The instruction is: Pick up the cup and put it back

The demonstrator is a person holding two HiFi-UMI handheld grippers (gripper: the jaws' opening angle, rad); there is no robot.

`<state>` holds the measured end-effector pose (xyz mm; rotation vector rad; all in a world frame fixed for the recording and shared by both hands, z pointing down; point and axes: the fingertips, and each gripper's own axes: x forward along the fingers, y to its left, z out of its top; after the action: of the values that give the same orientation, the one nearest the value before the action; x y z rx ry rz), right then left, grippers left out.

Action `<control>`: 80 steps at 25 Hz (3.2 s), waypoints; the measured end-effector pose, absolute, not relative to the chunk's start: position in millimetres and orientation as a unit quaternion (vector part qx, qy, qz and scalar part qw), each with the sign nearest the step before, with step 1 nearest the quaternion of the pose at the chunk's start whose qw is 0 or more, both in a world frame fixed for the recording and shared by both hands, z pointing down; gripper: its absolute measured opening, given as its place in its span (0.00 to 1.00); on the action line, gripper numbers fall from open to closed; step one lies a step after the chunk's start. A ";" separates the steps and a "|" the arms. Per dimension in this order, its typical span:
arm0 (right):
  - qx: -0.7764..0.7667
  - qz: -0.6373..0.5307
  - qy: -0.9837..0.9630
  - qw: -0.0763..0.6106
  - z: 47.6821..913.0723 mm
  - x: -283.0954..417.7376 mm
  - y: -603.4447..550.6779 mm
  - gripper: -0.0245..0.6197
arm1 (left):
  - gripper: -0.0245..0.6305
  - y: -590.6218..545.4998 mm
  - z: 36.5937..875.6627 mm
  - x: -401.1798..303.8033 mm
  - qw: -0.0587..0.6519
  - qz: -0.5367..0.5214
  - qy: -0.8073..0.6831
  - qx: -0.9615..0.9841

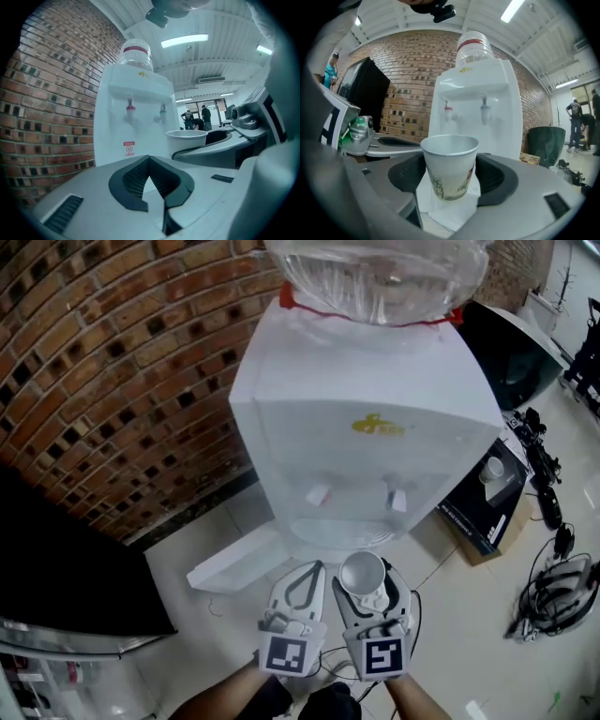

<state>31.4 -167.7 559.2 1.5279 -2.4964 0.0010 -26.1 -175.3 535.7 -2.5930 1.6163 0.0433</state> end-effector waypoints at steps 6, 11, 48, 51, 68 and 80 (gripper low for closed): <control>0.512 0.006 -0.852 0.105 456.5 22.1 -157.7 0.56 | 0.04 -166.7 430.8 -41.6 0.071 -0.003 0.534 -0.842; 0.511 0.006 -0.853 0.107 356.7 15.0 -147.3 0.56 | 0.04 -155.1 327.2 -43.2 0.067 0.016 0.537 -0.841; 0.538 0.023 -0.839 0.079 105.6 7.7 -141.3 0.56 | 0.04 -149.2 68.3 -43.1 0.055 0.083 0.520 -0.848; 0.539 0.022 -0.838 0.079 105.9 9.6 -141.5 0.56 | 0.04 -148.4 65.1 -41.5 0.063 0.085 0.519 -0.848; 0.558 0.018 -0.826 0.080 180.8 32.2 -172.9 0.56 | 0.04 -172.3 135.2 -36.1 0.057 0.094 0.533 -0.839; 0.543 0.011 -0.833 0.105 316.0 35.4 -177.9 0.56 | 0.04 -179.3 265.2 -25.4 0.051 0.081 0.532 -0.841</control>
<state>35.4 -177.9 316.0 1.6007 -2.4565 0.0310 -25.4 -179.3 265.2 -2.5611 1.6185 0.2459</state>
